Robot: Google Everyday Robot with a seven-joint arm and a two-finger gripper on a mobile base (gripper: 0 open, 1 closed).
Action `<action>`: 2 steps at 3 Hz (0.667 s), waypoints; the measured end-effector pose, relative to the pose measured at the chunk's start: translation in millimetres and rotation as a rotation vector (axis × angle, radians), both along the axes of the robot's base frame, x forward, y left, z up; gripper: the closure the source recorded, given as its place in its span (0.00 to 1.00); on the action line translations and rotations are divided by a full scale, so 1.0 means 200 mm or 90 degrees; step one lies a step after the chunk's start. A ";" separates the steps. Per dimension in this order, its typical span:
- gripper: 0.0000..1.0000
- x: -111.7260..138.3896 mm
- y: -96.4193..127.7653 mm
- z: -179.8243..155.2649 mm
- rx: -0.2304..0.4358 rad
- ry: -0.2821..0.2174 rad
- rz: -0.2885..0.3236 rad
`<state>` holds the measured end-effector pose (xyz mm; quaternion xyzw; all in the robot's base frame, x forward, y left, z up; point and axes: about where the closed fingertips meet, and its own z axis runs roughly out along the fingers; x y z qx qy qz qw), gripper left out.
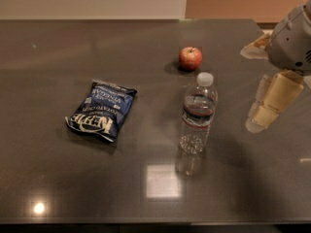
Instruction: Knock water bottle over
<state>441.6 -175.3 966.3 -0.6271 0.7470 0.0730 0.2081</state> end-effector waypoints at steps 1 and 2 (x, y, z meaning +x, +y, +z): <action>0.00 0.00 0.13 -0.03 0.090 0.012 0.028; 0.00 -0.03 0.26 -0.07 0.164 0.025 0.045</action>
Offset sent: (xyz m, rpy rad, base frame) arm -0.0138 0.0760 -0.0237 0.3992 0.0722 0.0978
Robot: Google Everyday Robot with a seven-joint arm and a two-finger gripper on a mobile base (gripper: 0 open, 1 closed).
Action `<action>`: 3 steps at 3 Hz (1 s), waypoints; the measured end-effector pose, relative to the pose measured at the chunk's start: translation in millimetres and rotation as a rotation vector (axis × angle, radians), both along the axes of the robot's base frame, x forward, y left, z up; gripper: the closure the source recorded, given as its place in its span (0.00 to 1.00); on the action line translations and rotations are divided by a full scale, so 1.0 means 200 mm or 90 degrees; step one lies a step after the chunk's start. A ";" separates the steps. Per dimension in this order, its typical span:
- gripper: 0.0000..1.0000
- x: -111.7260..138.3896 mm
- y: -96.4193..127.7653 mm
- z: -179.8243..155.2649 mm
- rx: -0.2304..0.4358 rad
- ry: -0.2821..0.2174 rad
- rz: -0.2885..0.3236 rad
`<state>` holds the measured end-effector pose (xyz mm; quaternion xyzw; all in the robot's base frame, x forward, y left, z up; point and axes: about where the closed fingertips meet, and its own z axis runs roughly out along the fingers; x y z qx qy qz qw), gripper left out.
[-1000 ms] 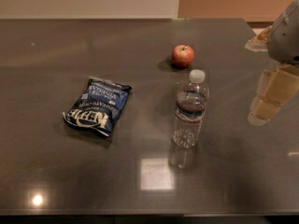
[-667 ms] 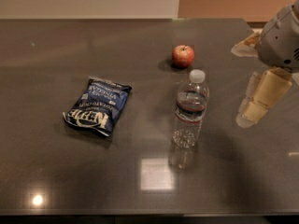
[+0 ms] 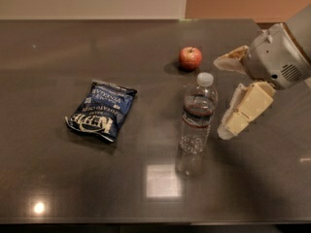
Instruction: Knock water bottle over
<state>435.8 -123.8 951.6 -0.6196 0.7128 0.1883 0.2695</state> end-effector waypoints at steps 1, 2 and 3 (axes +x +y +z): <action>0.00 -0.02 0.09 -0.06 0.045 0.016 0.012; 0.10 -0.03 0.14 -0.09 0.073 0.027 0.019; 0.27 -0.02 0.16 -0.09 0.098 0.033 0.023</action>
Offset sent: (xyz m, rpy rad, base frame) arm -0.0060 0.0348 -0.0278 0.1699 0.0684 0.0361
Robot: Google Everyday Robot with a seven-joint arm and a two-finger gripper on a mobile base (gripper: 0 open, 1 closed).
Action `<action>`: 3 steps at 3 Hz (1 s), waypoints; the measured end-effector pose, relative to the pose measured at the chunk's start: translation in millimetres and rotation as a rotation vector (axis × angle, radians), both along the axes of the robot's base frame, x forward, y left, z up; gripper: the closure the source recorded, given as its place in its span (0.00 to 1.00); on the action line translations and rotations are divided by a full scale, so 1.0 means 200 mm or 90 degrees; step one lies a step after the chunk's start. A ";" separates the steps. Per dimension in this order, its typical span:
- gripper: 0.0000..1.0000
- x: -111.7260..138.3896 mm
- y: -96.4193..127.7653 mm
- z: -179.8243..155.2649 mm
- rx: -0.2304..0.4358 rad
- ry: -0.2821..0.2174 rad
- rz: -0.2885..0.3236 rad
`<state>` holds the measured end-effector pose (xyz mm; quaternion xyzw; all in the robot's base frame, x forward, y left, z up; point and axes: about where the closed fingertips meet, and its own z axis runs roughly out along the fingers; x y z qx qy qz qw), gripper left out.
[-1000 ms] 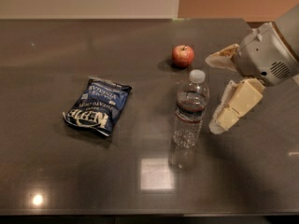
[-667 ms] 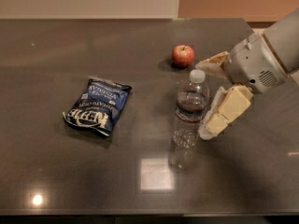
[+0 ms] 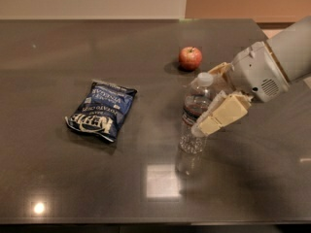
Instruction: Knock water bottle over
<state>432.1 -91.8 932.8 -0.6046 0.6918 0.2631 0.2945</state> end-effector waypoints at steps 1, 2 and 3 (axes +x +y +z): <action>0.50 0.02 0.00 0.02 0.017 0.000 0.000; 0.74 0.05 -0.03 0.08 0.002 -0.008 -0.008; 0.97 0.09 -0.06 0.19 -0.077 -0.040 -0.011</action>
Offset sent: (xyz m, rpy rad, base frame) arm 0.0222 -0.0221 0.0310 -0.0323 -0.0269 -0.0371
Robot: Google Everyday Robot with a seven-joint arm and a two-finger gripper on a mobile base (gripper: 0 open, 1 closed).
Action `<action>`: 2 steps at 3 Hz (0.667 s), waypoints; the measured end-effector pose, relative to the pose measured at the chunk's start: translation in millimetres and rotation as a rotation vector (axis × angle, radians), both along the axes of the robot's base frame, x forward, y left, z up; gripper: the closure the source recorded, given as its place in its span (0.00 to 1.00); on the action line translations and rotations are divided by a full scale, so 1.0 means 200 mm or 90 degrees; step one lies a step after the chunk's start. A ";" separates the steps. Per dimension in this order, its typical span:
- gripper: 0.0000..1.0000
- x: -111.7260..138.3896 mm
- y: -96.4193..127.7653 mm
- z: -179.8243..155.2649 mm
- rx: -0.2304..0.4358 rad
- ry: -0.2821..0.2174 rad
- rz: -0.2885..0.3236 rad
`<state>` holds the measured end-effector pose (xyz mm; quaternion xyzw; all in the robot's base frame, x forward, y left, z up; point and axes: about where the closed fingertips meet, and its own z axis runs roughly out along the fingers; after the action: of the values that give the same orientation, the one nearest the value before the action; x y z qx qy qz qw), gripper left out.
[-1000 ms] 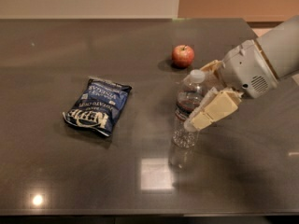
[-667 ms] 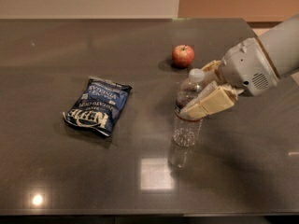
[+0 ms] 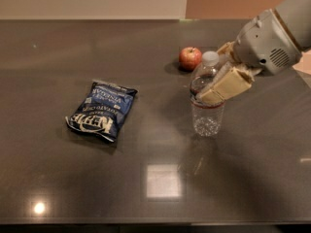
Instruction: Knock water bottle over
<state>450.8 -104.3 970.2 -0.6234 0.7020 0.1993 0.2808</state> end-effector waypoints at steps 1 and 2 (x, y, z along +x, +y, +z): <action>1.00 0.02 0.01 0.00 -0.121 -0.008 0.004; 1.00 0.05 -0.04 -0.06 -0.242 -0.007 0.006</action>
Offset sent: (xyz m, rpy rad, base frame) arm 0.0236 -0.0447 -0.0245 -0.7018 -0.0171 -0.0146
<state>460.2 -111.5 958.9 -0.6695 0.7226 0.0609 0.1607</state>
